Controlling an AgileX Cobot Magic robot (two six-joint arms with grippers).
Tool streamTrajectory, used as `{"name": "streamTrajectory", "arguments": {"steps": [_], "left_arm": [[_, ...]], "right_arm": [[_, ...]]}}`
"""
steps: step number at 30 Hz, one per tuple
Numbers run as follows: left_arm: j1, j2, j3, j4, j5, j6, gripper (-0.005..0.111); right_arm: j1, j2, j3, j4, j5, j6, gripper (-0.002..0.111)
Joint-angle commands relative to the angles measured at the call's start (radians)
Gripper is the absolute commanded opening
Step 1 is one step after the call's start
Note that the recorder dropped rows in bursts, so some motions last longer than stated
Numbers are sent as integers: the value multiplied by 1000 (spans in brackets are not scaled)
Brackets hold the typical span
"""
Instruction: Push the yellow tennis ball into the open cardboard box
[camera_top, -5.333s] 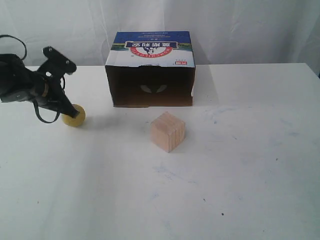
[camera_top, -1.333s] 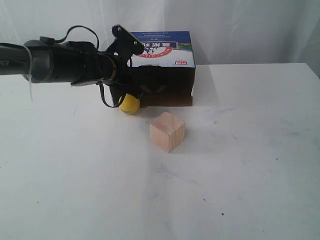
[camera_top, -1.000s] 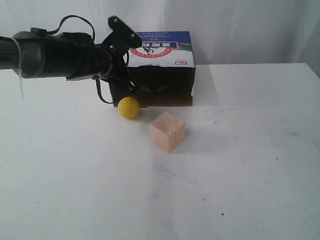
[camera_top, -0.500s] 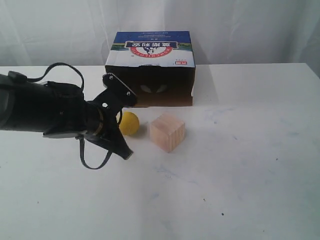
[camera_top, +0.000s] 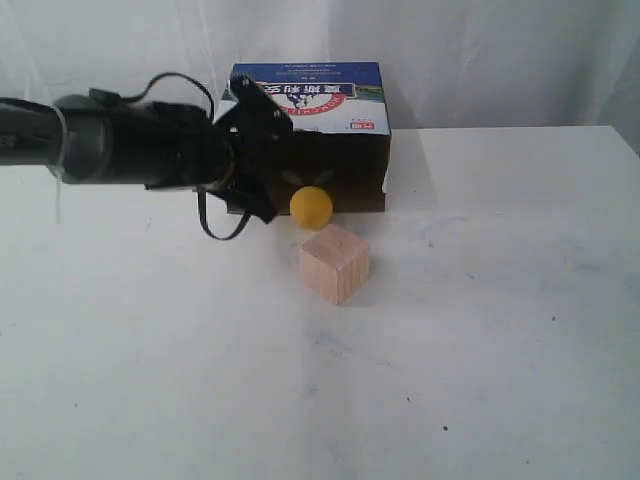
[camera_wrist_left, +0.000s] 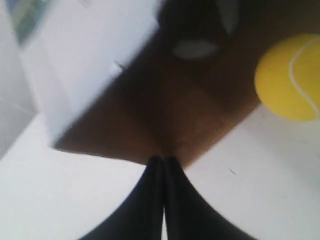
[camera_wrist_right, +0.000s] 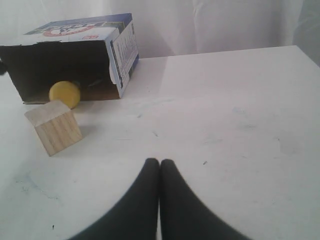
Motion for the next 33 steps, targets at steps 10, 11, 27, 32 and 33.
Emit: {"name": "streamTrajectory", "arguments": {"steps": [10,11,27,32,33], "left_arm": [[-7,-156,118,-25,88,-14,0],[-7,-161,132,-32,88,-25,0],[-110,-540,556,-161,33,-160,0],[-137,-715,682,-297,20,-108,0],[-137,-742,701,-333,2,-76,0]], "right_arm": [[-9,2,2,-2,-10,28,0],[-9,2,2,-2,-10,28,0],[-9,2,2,-2,-10,28,0],[-9,2,2,-2,-10,28,0],[-9,2,2,-2,-10,28,0]]}}
